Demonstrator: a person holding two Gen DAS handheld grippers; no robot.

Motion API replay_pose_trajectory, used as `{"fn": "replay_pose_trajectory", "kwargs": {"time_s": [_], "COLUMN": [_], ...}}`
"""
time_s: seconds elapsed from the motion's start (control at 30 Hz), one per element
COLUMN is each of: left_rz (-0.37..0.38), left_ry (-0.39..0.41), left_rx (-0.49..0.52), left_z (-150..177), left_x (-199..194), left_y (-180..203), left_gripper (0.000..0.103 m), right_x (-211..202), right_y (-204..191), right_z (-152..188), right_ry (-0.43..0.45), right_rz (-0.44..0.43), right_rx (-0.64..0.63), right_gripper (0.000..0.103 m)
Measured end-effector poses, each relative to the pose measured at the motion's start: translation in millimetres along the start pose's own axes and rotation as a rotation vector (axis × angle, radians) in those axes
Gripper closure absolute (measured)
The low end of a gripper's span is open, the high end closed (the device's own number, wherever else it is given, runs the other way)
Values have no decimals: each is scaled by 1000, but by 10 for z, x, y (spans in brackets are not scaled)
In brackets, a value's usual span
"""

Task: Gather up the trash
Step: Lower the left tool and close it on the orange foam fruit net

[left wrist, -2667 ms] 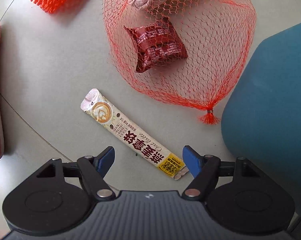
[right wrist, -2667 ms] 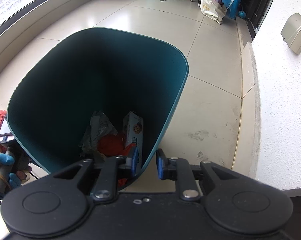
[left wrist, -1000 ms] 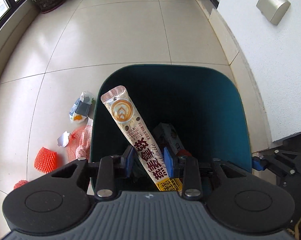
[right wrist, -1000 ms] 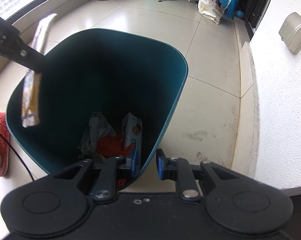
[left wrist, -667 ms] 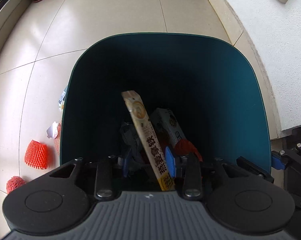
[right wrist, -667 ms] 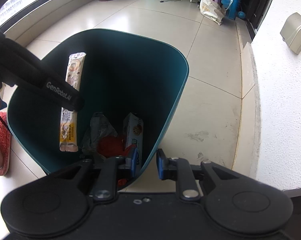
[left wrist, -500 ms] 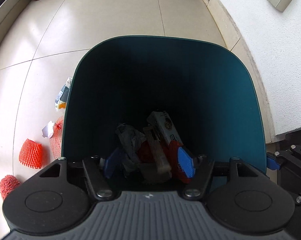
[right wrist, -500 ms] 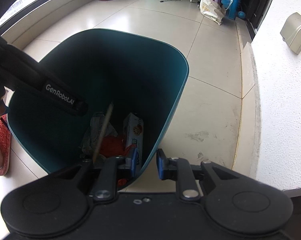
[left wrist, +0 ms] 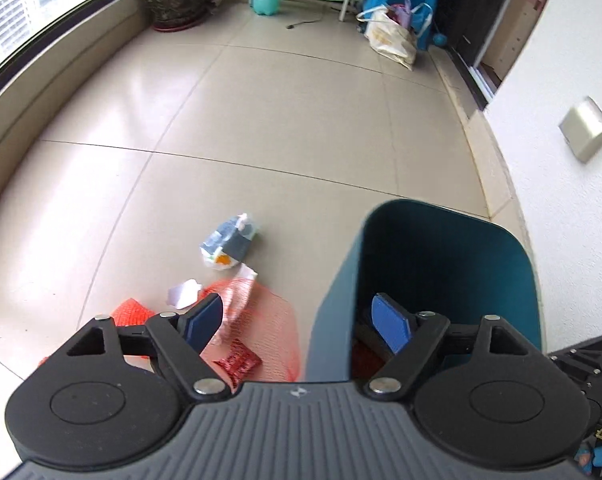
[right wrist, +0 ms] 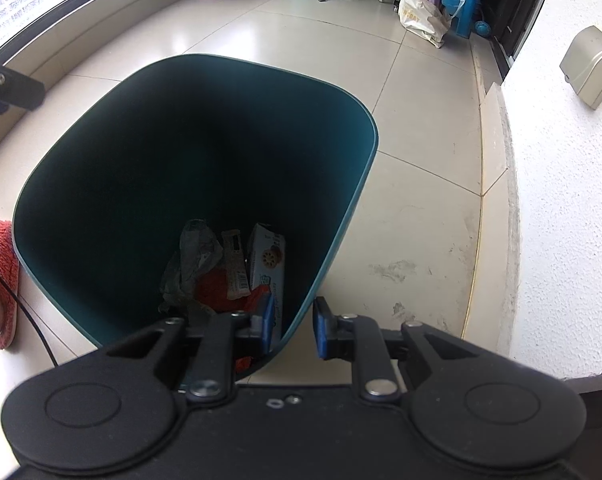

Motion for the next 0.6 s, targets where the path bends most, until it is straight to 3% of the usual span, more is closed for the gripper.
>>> {"fn": "replay_pose_trajectory", "kwargs": {"time_s": [0.23, 0.47, 0.6], "left_rz": [-155, -262, -338], "left_ry": [-79, -202, -272], "left_rx": [-111, -301, -305], "left_z": [50, 285, 458], "left_x": [419, 1259, 1730], "left_y": [-888, -1765, -2051], "left_gripper": [21, 21, 21], "right_x": [21, 13, 17], "right_y": [33, 72, 86], "right_z": [-62, -126, -161], "right_ry": [-15, -43, -69], "right_rz": [-6, 19, 29], "right_rx": [25, 75, 113], "right_gripper": [85, 89, 92]}}
Point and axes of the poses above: each gripper's, at about its wrist camera, not at the fingertips, and x roughly the way its jaws point, y to its right, z to its underside, the point moved 4 cm from there along x, roughly the way its jaws point, and after that the axes turned 2 degrees about x, right-handed, at the moved point
